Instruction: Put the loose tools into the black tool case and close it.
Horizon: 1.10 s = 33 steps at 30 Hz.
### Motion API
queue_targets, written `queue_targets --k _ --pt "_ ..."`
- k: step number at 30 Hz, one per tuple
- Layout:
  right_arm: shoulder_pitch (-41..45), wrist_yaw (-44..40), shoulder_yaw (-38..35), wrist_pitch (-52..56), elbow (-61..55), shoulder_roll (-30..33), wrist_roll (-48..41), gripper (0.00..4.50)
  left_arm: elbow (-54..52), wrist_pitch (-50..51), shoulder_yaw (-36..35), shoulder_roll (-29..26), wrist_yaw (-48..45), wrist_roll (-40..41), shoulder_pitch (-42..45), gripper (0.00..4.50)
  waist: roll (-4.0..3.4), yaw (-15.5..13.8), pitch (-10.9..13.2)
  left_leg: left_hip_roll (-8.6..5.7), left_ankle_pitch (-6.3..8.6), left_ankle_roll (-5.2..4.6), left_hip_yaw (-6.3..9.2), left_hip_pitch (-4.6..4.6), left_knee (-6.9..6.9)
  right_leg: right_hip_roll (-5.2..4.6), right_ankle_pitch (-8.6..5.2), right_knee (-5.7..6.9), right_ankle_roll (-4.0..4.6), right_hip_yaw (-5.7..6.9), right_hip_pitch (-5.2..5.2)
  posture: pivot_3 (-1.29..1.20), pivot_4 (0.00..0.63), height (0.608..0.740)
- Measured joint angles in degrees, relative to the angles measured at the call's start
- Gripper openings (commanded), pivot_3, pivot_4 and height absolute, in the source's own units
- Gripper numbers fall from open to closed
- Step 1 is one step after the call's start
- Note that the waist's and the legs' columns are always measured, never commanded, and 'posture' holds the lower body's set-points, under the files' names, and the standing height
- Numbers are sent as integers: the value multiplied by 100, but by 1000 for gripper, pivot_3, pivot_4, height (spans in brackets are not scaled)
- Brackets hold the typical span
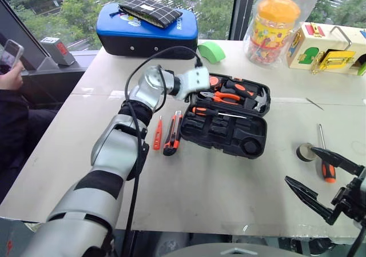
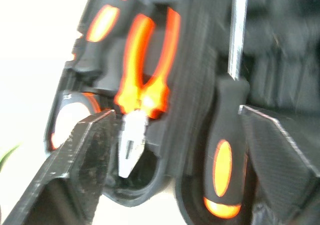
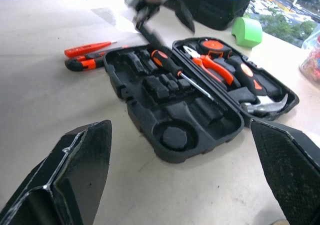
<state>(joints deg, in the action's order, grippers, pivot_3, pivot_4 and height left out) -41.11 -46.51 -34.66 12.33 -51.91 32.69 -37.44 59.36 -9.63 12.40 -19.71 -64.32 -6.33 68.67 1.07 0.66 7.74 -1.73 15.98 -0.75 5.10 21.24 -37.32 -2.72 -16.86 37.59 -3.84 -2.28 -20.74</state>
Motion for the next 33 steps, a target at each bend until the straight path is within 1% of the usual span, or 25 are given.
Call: queue_targets --k 3,4,5,6,10,12,13,16,21,24,25,26,29,30,31,33 --pt "73 18 79 -7 27 7 61 4500 -1043 1255 -414 182 309 454 -665 1335 -7 5 -4 2 0 0 1 -6 1 -2 0 2 0 -4 2 0 150 740" --pt "99 19 106 -8 43 6 72 4500 -1396 1646 -517 297 516 555 -974 805 -7 2 -4 2 0 0 1 -6 1 -2 0 4 0 -5 2 0 150 740" --pt "123 23 117 -7 61 7 74 4500 -1628 1918 -537 384 689 603 -1184 392 -6 -3 -4 3 0 0 2 -5 0 -2 0 4 0 -5 1 0 150 740" --pt "156 41 120 -6 76 8 74 4500 -1913 2213 -539 484 891 646 -1456 146 -5 -6 -3 3 0 1 2 -4 -1 -3 0 5 0 -5 1 0 150 740" --pt "264 71 164 -3 98 15 83 4500 -2691 2767 -496 715 1512 630 -2030 146 -5 -30 -3 2 0 1 1 -5 -1 -7 1 4 0 -8 1 0 150 740" --pt "302 83 249 3 128 15 114 4500 -2907 2825 -263 738 1720 437 -2219 146 -6 -46 -4 1 0 2 -2 -8 -1 -8 1 4 1 -10 2 0 150 740" --pt "347 96 303 11 146 15 152 4500 -3018 2799 -53 750 1829 282 -2299 146 -6 -57 -5 0 0 2 -3 -9 0 -8 1 4 1 -11 3 0 150 740" --pt "386 116 393 16 147 18 179 4500 -3154 2747 209 708 1919 51 -2324 146 -10 -101 -20 0 0 2 -8 -17 0 -8 1 4 0 -16 7 0 150 740" --pt "391 311 466 138 147 18 318 4500 -3260 2351 469 550 2023 -201 -2462 146 -17 -125 -59 1 1 2 -16 -26 8 -8 0 3 1 -25 7 0 150 740" --pt "509 603 533 301 195 2 476 4500 -3270 2224 342 574 2101 -100 -2568 146 -16 -127 -62 2 1 2 -17 -26 10 -10 0 3 1 -26 6 0 150 740" --pt "584 740 548 376 219 -25 524 4500 -3306 2235 203 615 2084 72 -2631 146 -17 -125 -61 2 1 2 -19 -26 10 -11 0 3 1 -27 5 0 150 740" --pt "685 1000 542 545 247 -73 562 4500 -3551 2490 -119 707 1932 548 -2861 146 -20 -117 -58 2 1 2 -20 -22 10 -15 0 3 1 -27 1 0 150 740" --pt "739 1333 495 880 283 -58 610 4500 -4294 3174 -488 702 1618 1347 -3153 146 -20 -133 -51 4 0 3 -5 3 6 -31 1 2 2 -13 -14 0 150 740" --pt "788 1399 459 1007 286 -12 594 4500 -4593 3392 -571 611 1517 1549 -3221 647 -21 -132 -51 4 0 4 -3 5 6 -33 1 1 2 -12 -15 0 150 740" --pt "850 1506 412 1247 287 121 564 4500 -5040 3686 -669 432 1362 1818 -3327 905 -23 -127 -51 4 -1 4 -5 3 7 -33 1 1 2 -14 -14 0 150 740" --pt "968 1724 195 1901 334 447 458 4500 -5894 4270 -816 23 1026 2362 -3517 1830 -28 -126 -54 3 -1 4 -6 -2 7 -37 1 -3 3 -14 -7 0 150 740"
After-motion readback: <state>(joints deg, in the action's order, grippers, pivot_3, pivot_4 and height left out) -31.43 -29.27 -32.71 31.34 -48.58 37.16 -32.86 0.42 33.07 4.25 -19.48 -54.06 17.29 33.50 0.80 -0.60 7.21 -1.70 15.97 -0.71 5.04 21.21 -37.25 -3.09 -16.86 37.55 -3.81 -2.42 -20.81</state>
